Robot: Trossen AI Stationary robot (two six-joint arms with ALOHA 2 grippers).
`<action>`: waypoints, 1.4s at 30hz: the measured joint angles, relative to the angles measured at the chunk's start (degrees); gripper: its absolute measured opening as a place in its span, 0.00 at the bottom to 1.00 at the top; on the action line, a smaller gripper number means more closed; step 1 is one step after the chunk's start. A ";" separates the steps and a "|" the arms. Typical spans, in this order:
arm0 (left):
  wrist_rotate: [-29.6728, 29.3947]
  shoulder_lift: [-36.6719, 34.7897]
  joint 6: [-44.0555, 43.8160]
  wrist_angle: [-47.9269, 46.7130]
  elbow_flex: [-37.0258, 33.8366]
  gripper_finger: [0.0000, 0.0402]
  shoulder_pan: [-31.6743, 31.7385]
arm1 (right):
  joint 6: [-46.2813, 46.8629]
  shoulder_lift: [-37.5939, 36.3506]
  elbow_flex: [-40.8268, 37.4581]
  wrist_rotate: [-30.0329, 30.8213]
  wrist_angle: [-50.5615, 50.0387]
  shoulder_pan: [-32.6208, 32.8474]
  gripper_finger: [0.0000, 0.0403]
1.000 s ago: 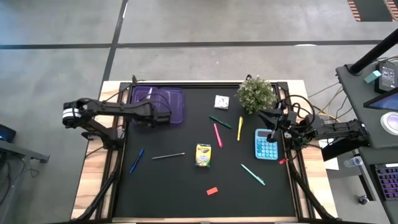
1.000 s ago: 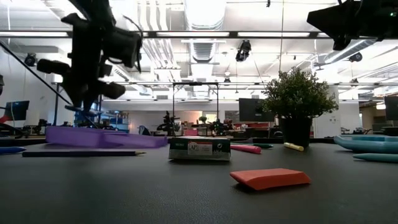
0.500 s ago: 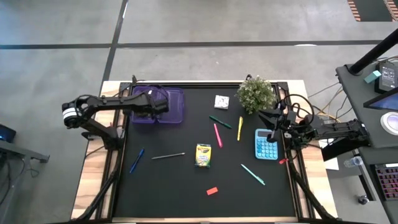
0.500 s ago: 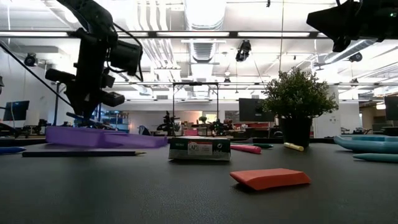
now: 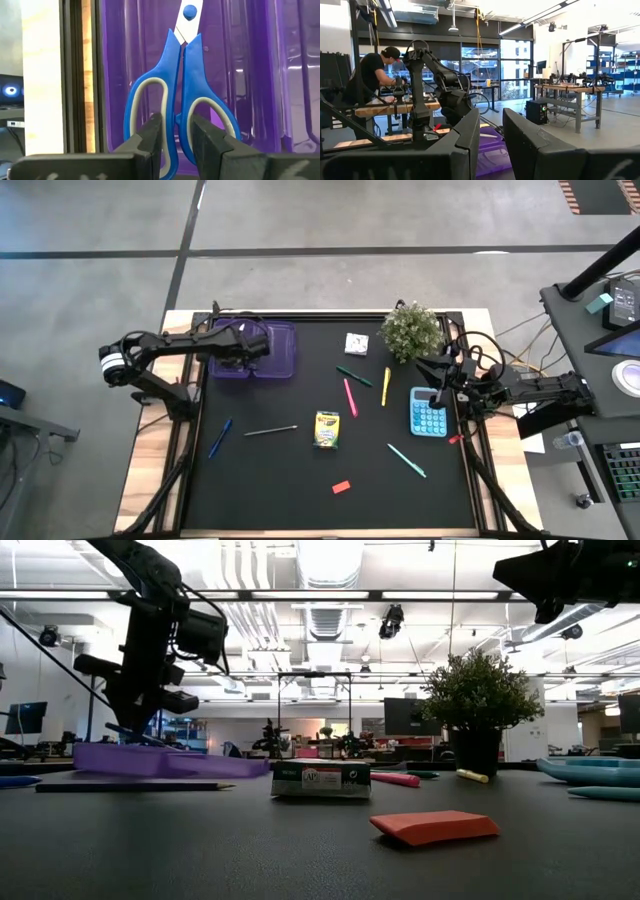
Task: Pack school essentials
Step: Put the blue scissor into the purple supply box
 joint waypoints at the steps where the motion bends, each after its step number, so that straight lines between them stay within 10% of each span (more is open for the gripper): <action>1: -0.04 0.00 -0.02 0.16 0.00 0.16 0.08 | 0.00 0.00 0.00 0.00 0.00 0.00 0.19; 42: -2.01 0.07 -1.60 9.32 -6.26 0.18 0.34 | -0.15 0.00 0.00 0.00 0.24 0.00 0.19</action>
